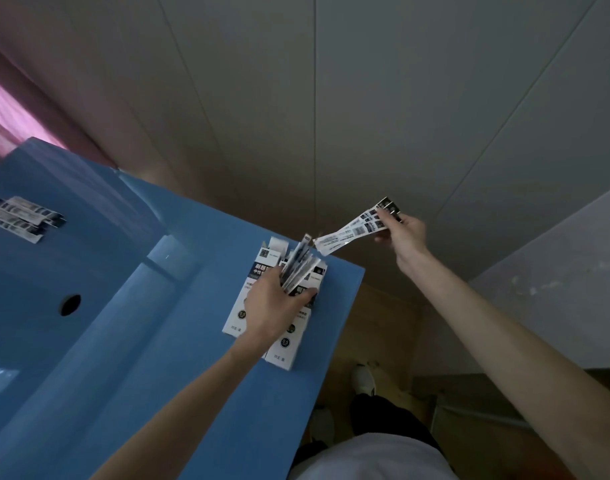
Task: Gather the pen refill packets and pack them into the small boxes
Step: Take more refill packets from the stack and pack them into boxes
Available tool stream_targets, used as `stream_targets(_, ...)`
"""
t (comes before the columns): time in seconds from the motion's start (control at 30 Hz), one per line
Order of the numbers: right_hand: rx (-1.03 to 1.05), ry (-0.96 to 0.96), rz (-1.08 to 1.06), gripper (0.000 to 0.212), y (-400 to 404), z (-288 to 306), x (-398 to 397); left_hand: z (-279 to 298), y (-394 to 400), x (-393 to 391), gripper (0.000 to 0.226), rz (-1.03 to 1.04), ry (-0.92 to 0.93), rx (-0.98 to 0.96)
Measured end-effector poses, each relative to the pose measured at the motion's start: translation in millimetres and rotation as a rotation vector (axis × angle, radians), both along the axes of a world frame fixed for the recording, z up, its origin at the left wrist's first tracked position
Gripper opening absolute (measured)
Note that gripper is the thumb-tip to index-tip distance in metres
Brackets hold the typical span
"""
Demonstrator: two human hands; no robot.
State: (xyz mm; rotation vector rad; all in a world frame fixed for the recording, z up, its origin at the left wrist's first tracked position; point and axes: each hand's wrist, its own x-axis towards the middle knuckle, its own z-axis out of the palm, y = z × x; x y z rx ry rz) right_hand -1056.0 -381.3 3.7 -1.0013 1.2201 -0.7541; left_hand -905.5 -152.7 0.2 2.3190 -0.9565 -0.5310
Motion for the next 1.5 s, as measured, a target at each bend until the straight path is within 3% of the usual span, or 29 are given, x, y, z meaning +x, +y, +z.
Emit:
stream_targets(0.2, 0.159, -0.03, -0.094, 0.012, 13.5, -13.2, -2.6, 1.3, -0.5, -15.1, 0.05, -0.108, -0.214, 0.131)
stream_targets(0.47, 0.171, -0.001, -0.118, 0.016, 24.3, -17.8, -2.1, 0.1, -5.6, -23.2, 0.05, -0.219, -0.29, 0.184)
stream_targets(0.6, 0.143, -0.011, -0.143, 0.015, 20.1, -7.2, -5.2, 1.7, -3.9, -24.4, 0.045, -0.136, -0.201, 0.117)
stream_targets(0.73, 0.075, -0.027, -0.105, 0.014, 15.4, 16.8, -8.9, 8.3, 7.6, -32.9, 0.048, 0.043, 0.009, -0.11)
stream_targets(0.93, -0.15, 0.025, 0.125, 0.013, 24.3, 70.5, -6.9, 10.4, 27.2, -44.8, 0.061, 0.155, 0.159, -0.39)
stream_targets(1.33, -0.8, 0.264, 0.397, 0.029, 61.8, 139.4, 5.8, 11.8, 53.2, -57.0, 0.063, 0.199, 0.164, -0.541)
stream_targets(1.5, -1.127, 0.316, 0.414, 0.02, 82.4, 151.4, 10.8, 10.1, 59.9, -56.2, 0.062, 0.184, 0.167, -0.541)
